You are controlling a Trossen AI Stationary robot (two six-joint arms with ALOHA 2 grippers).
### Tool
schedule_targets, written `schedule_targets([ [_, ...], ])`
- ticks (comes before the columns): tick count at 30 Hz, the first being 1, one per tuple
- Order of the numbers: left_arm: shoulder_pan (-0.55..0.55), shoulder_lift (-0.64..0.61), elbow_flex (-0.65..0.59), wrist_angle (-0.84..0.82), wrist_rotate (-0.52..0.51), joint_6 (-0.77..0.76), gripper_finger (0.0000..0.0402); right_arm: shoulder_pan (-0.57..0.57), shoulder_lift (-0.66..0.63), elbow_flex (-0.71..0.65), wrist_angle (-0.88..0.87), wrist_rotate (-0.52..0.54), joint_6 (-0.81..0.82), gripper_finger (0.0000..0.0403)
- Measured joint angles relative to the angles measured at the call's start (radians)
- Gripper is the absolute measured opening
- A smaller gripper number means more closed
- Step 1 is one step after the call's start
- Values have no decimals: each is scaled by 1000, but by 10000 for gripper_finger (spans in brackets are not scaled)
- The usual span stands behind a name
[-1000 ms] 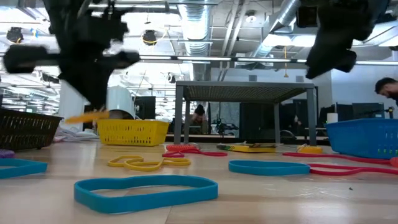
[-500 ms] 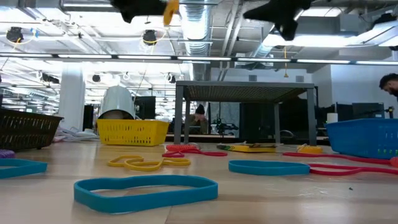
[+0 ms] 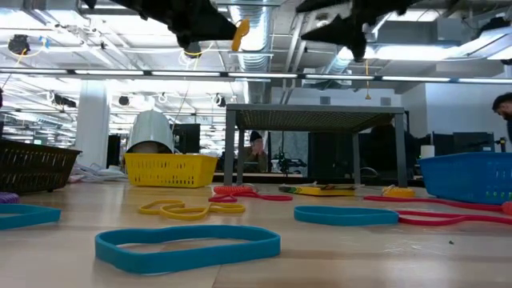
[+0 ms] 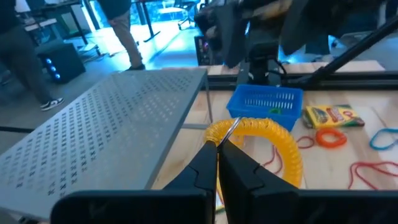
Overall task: Pick & Place Office Desk Supplies
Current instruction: Put the yellow spring keychain into the blue bin
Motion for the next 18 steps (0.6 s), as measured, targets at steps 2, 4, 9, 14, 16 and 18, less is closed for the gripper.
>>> schedule_targets([
  [2, 8, 9, 0, 32, 21, 1, 0, -14, 37, 1, 54, -1, 0, 228],
  [4, 15, 16, 0, 50, 23, 5, 0, -22, 80, 0, 101, -11, 0, 223],
  [9, 19, 13, 1, 54, 26, 25, 0, -28, 174, 1, 273, -79, 1, 213],
  [14, 19, 13, 1, 52, 26, 27, 0, -31, 236, 29, 347, -101, -1, 208],
  [16, 19, 13, 1, 53, 26, 27, 0, -35, 263, 54, 347, -118, -4, 208],
  [18, 19, 13, 1, 52, 26, 27, 0, -35, 284, 79, 341, -136, -12, 208],
])
